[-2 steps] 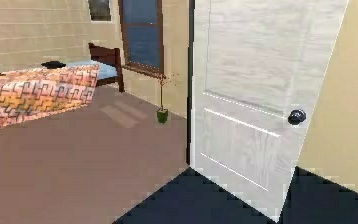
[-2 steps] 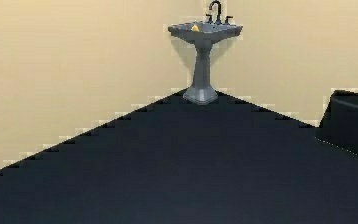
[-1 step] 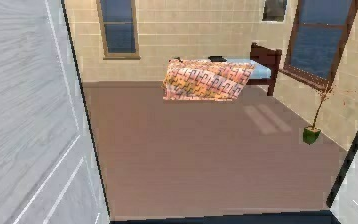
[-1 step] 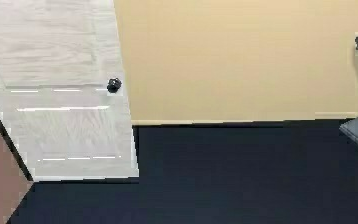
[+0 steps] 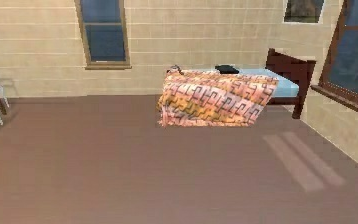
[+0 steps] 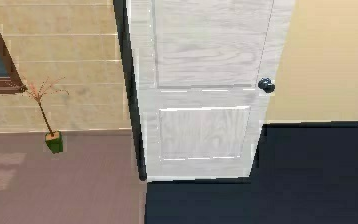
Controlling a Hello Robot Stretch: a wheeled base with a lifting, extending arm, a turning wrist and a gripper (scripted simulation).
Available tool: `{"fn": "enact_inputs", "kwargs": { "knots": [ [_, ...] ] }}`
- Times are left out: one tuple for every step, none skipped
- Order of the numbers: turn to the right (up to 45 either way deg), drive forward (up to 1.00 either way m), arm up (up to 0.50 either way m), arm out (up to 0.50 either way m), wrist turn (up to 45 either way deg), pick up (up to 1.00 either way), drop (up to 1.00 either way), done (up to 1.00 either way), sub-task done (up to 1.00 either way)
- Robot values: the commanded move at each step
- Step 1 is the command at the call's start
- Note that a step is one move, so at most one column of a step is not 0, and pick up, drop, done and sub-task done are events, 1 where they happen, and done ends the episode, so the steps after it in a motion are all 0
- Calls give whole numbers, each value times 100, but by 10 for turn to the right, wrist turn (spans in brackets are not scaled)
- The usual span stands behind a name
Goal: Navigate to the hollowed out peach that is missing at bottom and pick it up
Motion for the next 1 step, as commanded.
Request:
{"fn": "enact_inputs", "kwargs": {
  "knots": [
    [-60, 0, 0, 0, 0, 0, 0, 0, 0]
  ]
}}
